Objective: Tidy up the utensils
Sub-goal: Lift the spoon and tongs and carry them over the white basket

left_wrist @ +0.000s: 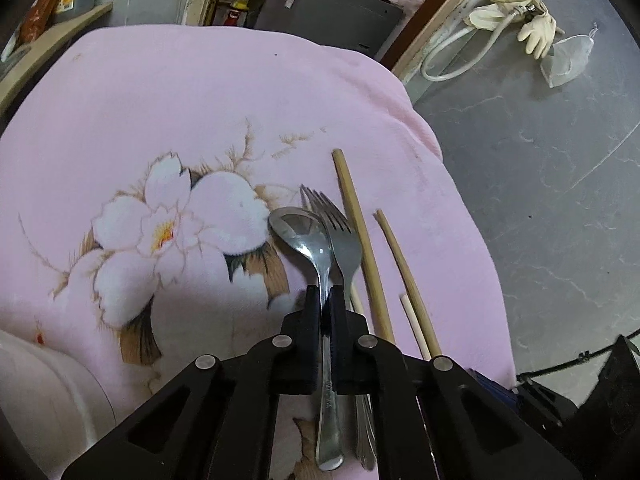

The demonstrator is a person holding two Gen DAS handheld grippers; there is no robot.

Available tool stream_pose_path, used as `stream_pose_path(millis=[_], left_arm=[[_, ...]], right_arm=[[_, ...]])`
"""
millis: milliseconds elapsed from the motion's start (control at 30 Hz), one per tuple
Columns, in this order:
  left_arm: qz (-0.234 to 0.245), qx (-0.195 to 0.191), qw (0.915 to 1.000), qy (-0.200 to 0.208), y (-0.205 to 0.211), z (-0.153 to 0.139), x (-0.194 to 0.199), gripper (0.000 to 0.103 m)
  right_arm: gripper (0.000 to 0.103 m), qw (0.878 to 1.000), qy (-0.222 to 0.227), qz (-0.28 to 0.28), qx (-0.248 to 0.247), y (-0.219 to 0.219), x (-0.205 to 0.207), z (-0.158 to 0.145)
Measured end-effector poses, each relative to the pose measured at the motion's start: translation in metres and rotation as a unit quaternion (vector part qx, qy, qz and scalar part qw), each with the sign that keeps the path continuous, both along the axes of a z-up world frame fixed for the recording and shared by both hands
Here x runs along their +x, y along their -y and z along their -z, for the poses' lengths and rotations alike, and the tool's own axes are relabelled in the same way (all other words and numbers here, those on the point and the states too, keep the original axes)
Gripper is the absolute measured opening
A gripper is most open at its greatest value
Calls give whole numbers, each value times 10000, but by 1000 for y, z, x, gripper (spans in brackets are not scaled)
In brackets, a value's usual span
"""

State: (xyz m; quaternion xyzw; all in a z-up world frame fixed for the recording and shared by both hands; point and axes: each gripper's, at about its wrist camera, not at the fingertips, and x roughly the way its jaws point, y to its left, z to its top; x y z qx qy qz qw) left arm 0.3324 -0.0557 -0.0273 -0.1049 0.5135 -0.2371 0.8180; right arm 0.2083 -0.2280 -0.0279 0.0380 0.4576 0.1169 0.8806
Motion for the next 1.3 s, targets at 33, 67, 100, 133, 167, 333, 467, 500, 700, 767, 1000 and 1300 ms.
stream_pose_path(millis=[33, 67, 100, 133, 167, 333, 467, 500, 700, 767, 1000, 1300], left_arm=[[35, -14, 10000, -17, -2, -1, -3, 2], [59, -18, 10000, -22, -3, -2, -7, 2], [78, -9, 10000, -24, -4, -3, -10, 2], [86, 9, 10000, -25, -6, -4, -13, 2], [94, 18, 10000, -25, -7, -5, -16, 1], [67, -58, 9999, 68, -15, -13, -36, 0], [59, -134, 9989, 441, -19, -21, -62, 0], [76, -142, 9984, 548, -20, -23, -69, 0], [-5, -224, 9942, 1052, -22, -25, -98, 0], [-42, -296, 9899, 1387, -22, -31, -108, 0], [-421, -425, 9511, 3029, -25, -67, -150, 0], [-1113, -763, 8991, 4164, -60, -118, -174, 0]], right_arm=[[27, 10000, -9, -49, 15, 1, 0, 0], [26, 10000, -21, -92, 11, 1, 0, 0], [26, 9999, -29, -123, 8, 2, 0, 0], [26, 9999, -55, -157, 17, 2, -1, -1], [25, 9998, -66, -181, 21, 2, -1, -1], [24, 9995, 16, -281, 174, 3, -7, -1], [23, 9980, 504, -302, 232, 5, -21, -7], [23, 9971, 661, -330, 178, 4, -25, -9], [23, 9848, 1638, -570, -107, -8, -52, -27], [23, 9784, 1971, -595, -165, -11, -57, -33], [22, 9378, 3440, -426, -188, -17, -82, -57], [22, 8892, 4535, -524, 303, -39, -74, -115]])
